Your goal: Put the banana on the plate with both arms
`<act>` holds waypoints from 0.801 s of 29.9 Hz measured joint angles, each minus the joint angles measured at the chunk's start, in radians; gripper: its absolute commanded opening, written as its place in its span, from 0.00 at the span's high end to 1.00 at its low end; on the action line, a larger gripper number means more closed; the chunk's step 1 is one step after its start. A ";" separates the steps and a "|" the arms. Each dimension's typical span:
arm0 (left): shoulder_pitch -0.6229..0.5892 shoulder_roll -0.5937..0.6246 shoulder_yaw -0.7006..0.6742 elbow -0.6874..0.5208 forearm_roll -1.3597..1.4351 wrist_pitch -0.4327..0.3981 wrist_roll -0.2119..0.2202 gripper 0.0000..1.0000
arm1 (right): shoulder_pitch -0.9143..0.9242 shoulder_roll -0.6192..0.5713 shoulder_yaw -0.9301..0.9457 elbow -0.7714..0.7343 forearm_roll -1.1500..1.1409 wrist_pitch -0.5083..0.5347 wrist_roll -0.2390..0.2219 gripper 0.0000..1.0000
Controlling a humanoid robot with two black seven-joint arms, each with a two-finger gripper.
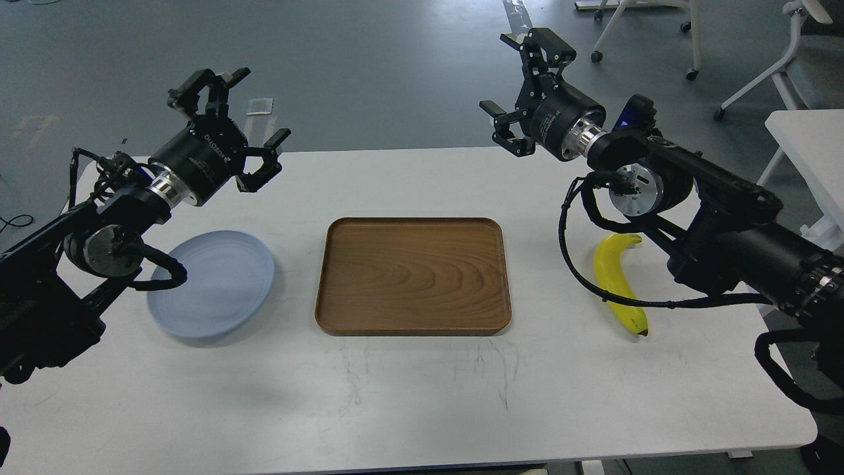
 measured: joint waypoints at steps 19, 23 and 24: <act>0.001 0.035 -0.021 -0.003 -0.007 0.001 0.002 0.02 | -0.002 0.019 -0.012 0.005 -0.003 0.000 0.001 0.01; 0.001 0.035 -0.021 -0.003 -0.007 0.003 0.002 0.02 | -0.003 0.020 -0.012 0.005 -0.003 0.000 0.001 0.01; 0.001 0.035 -0.021 -0.003 -0.007 0.004 0.002 0.02 | -0.004 0.020 -0.012 0.005 -0.003 0.000 0.001 0.01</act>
